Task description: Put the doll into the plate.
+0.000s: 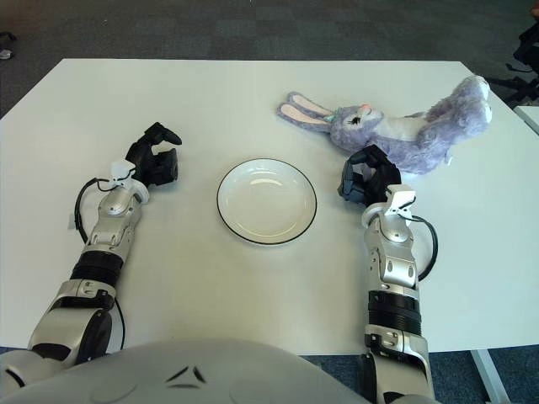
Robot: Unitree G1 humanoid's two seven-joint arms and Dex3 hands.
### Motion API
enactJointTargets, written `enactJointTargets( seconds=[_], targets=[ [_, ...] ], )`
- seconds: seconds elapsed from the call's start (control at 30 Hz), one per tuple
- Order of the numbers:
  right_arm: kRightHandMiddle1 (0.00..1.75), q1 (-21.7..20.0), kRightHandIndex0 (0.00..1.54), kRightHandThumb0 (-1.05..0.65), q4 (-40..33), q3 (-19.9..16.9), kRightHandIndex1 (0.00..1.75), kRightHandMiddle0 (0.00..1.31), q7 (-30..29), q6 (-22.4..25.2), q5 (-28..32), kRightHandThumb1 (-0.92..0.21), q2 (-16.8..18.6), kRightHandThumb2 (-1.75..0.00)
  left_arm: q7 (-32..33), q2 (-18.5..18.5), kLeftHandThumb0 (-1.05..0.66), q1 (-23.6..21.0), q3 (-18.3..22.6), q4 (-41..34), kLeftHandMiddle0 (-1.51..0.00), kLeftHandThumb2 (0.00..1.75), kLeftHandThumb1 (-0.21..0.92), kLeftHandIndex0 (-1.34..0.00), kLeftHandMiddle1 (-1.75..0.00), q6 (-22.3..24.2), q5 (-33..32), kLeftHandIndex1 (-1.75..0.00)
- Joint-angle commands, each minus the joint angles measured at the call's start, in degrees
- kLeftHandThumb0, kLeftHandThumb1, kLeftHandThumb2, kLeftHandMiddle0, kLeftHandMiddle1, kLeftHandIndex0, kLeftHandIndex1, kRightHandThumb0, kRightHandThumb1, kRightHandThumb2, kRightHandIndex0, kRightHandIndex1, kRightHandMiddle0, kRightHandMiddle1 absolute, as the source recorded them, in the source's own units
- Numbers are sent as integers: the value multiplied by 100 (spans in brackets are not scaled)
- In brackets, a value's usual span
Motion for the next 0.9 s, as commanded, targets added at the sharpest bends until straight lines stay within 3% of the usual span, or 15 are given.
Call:
enactJointTargets(
  seconds=[0.0,0.87],
  targets=[
    [175,183,126,-47,263,37,175,59,12,237,-61,-36,2,-127,-6,-54,-42,216,9,201,-119,105,52,-45,-175,18,-15,-175],
    [175,136,126,-47,363,-34,175,58,78,162,-20,-36,-2,-127,-39,-57,-41,177,7,214,-122,104,53,-44,-175,30,-62,-175]
  ],
)
